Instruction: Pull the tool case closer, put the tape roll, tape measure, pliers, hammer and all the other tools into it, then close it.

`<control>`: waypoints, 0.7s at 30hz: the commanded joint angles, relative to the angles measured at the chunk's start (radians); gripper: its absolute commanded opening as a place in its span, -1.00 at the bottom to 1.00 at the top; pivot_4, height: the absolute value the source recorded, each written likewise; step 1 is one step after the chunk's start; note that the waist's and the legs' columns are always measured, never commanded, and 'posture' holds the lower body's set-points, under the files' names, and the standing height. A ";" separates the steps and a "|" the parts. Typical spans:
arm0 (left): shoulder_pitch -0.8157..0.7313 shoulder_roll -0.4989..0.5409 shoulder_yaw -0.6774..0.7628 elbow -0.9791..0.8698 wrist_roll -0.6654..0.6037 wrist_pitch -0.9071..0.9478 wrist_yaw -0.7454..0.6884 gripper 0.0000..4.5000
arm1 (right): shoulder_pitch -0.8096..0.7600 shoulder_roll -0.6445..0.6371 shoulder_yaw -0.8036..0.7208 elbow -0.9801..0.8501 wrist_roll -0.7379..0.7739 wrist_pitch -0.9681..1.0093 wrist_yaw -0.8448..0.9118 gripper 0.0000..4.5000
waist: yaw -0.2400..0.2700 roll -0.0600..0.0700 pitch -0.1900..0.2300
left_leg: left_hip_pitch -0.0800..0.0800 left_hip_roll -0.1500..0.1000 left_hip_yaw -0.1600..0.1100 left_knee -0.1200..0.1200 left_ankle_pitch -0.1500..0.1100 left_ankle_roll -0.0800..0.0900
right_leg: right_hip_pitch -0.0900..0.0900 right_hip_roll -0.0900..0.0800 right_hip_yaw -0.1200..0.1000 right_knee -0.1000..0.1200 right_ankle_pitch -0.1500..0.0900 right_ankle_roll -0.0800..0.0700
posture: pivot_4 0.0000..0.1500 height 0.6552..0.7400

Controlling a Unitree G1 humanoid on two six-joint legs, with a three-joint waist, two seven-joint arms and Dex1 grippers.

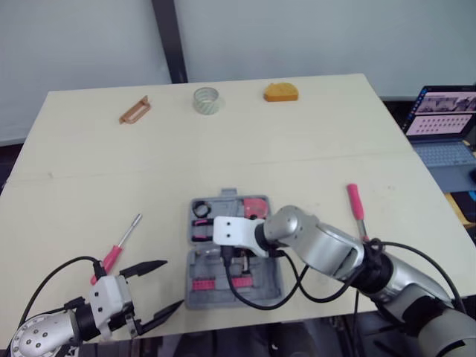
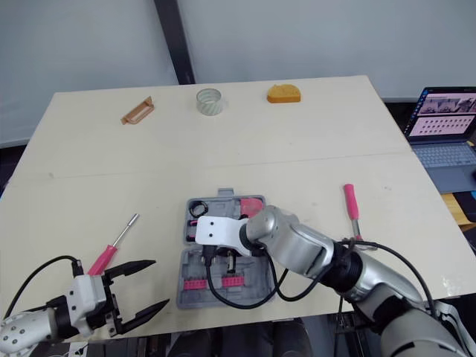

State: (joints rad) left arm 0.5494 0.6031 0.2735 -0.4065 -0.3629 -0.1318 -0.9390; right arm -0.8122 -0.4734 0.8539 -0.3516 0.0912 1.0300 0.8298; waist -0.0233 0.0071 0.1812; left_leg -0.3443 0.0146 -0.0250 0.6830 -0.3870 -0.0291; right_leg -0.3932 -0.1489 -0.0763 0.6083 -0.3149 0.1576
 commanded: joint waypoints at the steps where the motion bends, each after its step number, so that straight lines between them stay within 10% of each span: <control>1: 0.005 0.005 0.003 -0.020 0.003 -0.009 0.007 1.00 | -0.012 0.011 0.006 -0.014 -0.014 -0.003 0.005 -0.98 | -0.004 0.000 0.000 | 0.000 0.000 0.000 0.000 0.000 0.000 | 0.000 0.000 0.000 0.000 0.000 0.000 | 1.00 1.00; 21: -0.005 0.011 0.009 -0.033 0.005 0.014 0.028 1.00 | -0.010 0.041 0.023 0.015 -0.049 -0.023 0.012 -0.98 | -0.005 0.000 0.000 | 0.000 0.000 0.001 0.000 0.000 0.000 | -0.001 0.000 0.000 0.000 0.000 0.000 | 1.00 1.00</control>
State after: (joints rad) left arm 0.5408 0.6066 0.2735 -0.4155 -0.3538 -0.1137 -0.9170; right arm -0.8123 -0.4368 0.8706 -0.3187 0.0523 1.0217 0.8311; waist -0.0281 0.0071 0.1812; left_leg -0.3445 0.0147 -0.0245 0.6830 -0.3871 -0.0292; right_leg -0.3939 -0.1489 -0.0763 0.6087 -0.3149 0.1576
